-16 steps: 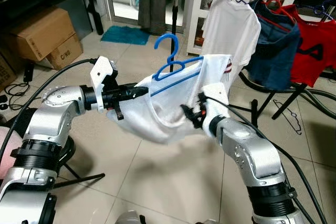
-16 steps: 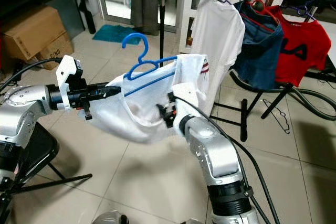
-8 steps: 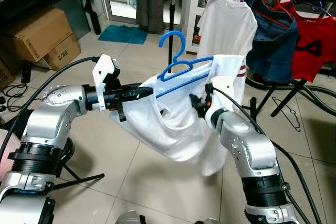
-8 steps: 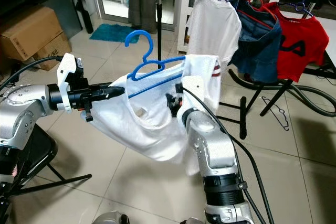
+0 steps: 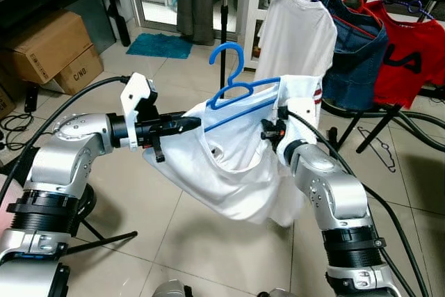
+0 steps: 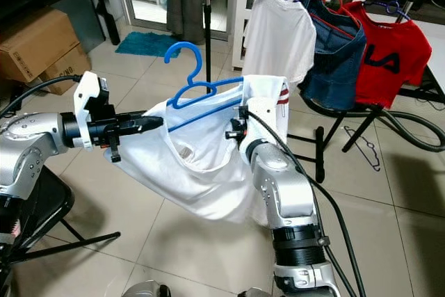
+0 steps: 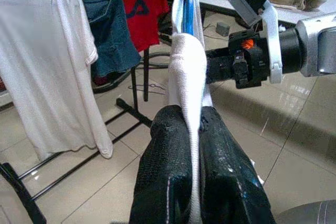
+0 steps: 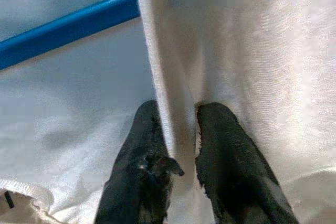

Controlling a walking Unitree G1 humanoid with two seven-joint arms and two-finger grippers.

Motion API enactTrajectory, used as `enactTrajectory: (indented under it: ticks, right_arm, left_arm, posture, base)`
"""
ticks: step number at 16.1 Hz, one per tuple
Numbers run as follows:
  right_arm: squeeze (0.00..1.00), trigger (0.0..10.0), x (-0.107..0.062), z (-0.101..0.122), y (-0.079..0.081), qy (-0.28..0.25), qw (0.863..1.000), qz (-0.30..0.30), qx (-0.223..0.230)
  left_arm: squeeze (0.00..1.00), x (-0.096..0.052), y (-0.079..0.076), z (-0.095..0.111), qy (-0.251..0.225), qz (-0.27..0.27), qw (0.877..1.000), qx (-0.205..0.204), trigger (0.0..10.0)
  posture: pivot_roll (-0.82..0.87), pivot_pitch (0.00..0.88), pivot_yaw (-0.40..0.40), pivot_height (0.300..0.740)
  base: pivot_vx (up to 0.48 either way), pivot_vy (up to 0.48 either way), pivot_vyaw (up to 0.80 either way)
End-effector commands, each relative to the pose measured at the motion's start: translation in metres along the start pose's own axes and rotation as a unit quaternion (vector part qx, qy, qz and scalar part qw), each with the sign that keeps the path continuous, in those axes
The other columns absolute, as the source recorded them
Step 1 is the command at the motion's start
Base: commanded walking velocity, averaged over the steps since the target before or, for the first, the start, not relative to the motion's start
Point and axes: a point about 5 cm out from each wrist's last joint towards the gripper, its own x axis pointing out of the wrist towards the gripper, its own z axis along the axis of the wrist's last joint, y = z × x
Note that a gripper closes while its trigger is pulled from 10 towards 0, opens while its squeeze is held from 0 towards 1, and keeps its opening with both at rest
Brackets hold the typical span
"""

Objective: Hang hanger

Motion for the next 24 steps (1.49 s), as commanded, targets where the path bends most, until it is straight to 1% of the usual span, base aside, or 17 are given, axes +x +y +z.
enactTrajectory:
  ticks: [1, 5, 7, 8, 9, 10, 11, 12, 13, 15, 16, 17, 18, 20, 22, 23, 24]
  right_arm:
    - [0.00, 0.0, 0.001, 0.002, -0.005, -0.007, 1.000, -0.005, 0.003]
    - [0.00, 0.0, 0.001, 0.002, -0.010, -0.008, 1.000, -0.009, -0.001]
    - [0.00, 0.0, 0.001, 0.002, -0.017, -0.007, 1.000, -0.014, -0.006]
    - [0.00, 0.0, 0.000, 0.002, -0.024, -0.008, 1.000, -0.021, -0.013]
    - [0.00, 0.0, 0.000, 0.003, -0.027, -0.008, 1.000, -0.024, -0.015]
    - [0.00, 0.0, -0.001, 0.004, -0.038, -0.008, 0.999, -0.035, -0.022]
    - [0.00, 0.0, -0.002, 0.004, -0.044, -0.005, 0.999, -0.038, -0.029]
    - [0.00, 0.0, -0.005, 0.005, -0.059, 0.001, 0.998, -0.047, -0.042]
    - [0.00, 0.0, -0.009, 0.007, -0.077, 0.010, 0.996, -0.058, -0.063]
    - [0.00, 0.0, -0.013, 0.012, -0.098, 0.024, 0.992, -0.068, -0.102]
    - [0.00, 0.0, -0.014, 0.014, -0.103, 0.029, 0.991, -0.069, -0.115]
    - [0.00, 0.0, -0.015, 0.019, -0.112, 0.036, 0.985, -0.072, -0.153]
    - [0.00, 0.0, -0.013, 0.026, -0.117, 0.047, 0.974, -0.062, -0.211]
    - [0.00, 0.0, -0.011, 0.028, -0.117, 0.057, 0.968, -0.047, -0.240]
    - [0.00, 0.0, -0.008, 0.029, -0.116, 0.069, 0.959, -0.032, -0.273]
    - [0.00, 0.0, -0.006, 0.029, -0.112, 0.074, 0.954, -0.015, -0.289]
    - [0.00, 0.0, -0.005, 0.029, -0.110, 0.076, 0.954, -0.005, -0.291]
  left_arm:
    - [0.00, -0.002, 0.001, 0.007, -0.004, 0.000, 1.000, 0.018, 0.0]
    - [0.00, -0.003, 0.003, 0.007, 0.004, 0.005, 1.000, 0.023, 0.0]
    - [0.00, -0.005, 0.005, 0.006, 0.010, 0.008, 1.000, 0.027, 0.0]
    - [0.00, -0.007, 0.006, 0.005, 0.016, 0.010, 0.999, 0.030, 0.0]
    - [0.00, -0.009, 0.006, 0.004, 0.020, 0.011, 0.999, 0.032, 0.0]
    - [0.00, -0.013, 0.008, 0.001, 0.031, 0.016, 0.999, 0.035, 0.0]
    - [0.00, -0.016, 0.009, -0.001, 0.039, 0.018, 0.998, 0.038, 0.0]
    - [0.00, -0.024, 0.010, -0.006, 0.058, 0.022, 0.997, 0.044, 0.0]
    - [0.00, -0.035, 0.012, -0.013, 0.084, 0.025, 0.995, 0.051, 0.0]
    - [0.00, -0.047, 0.013, -0.019, 0.113, 0.028, 0.992, 0.057, 0.0]
    - [0.00, -0.049, 0.013, -0.020, 0.119, 0.027, 0.991, 0.059, 0.0]
    - [0.00, -0.051, 0.011, -0.020, 0.126, 0.016, 0.990, 0.063, 0.0]
    - [0.00, -0.049, 0.006, -0.021, 0.131, -0.008, 0.989, 0.067, 0.0]
    - [0.00, -0.048, 0.003, -0.021, 0.131, -0.022, 0.989, 0.072, 0.0]
    - [0.00, -0.045, -0.003, -0.013, 0.130, -0.056, 0.987, 0.074, 0.0]
    - [0.00, -0.043, -0.003, -0.010, 0.128, -0.055, 0.987, 0.083, 0.0]
    - [0.00, -0.042, -0.003, -0.009, 0.124, -0.051, 0.987, 0.088, 0.0]
  posture:
    - [0.06, 0.014, 0.028, 0.740]
    - [0.06, 0.013, 0.032, 0.740]
    - [0.06, 0.011, 0.033, 0.740]
    - [0.06, 0.009, 0.034, 0.740]
    - [0.06, 0.009, 0.034, 0.740]
    - [0.06, 0.006, 0.034, 0.740]
    - [0.06, 0.002, 0.033, 0.740]
    - [0.06, 0.000, 0.031, 0.740]
    - [0.05, 0.000, 0.028, 0.740]
    - [0.05, 0.000, 0.024, 0.740]
    - [0.05, 0.000, 0.024, 0.740]
    - [0.05, 0.000, 0.021, 0.740]
    - [0.04, 0.000, 0.019, 0.740]
    - [0.04, 0.000, 0.016, 0.740]
    - [0.04, 0.000, 0.011, 0.740]
    - [0.04, 0.000, 0.005, 0.740]
    - [0.04, 0.000, 0.004, 0.740]
  base:
    - [0.000, 0.000, 0.00]
    - [0.000, 0.000, 0.00]
    - [0.000, 0.000, 0.00]
    - [0.000, 0.000, 0.00]
    - [0.000, 0.000, 0.00]
    - [0.000, 0.000, 0.00]
    - [0.000, 0.000, 0.00]
    - [0.000, 0.000, 0.00]
    - [0.000, 0.000, 0.00]
    - [0.000, 0.000, 0.00]
    - [0.000, 0.000, 0.00]
    - [0.000, 0.000, 0.00]
    - [0.000, 0.000, 0.00]
    - [0.000, 0.000, 0.00]
    - [0.000, 0.000, 0.00]
    - [0.000, 0.000, 0.00]
    - [0.000, 0.000, 0.00]
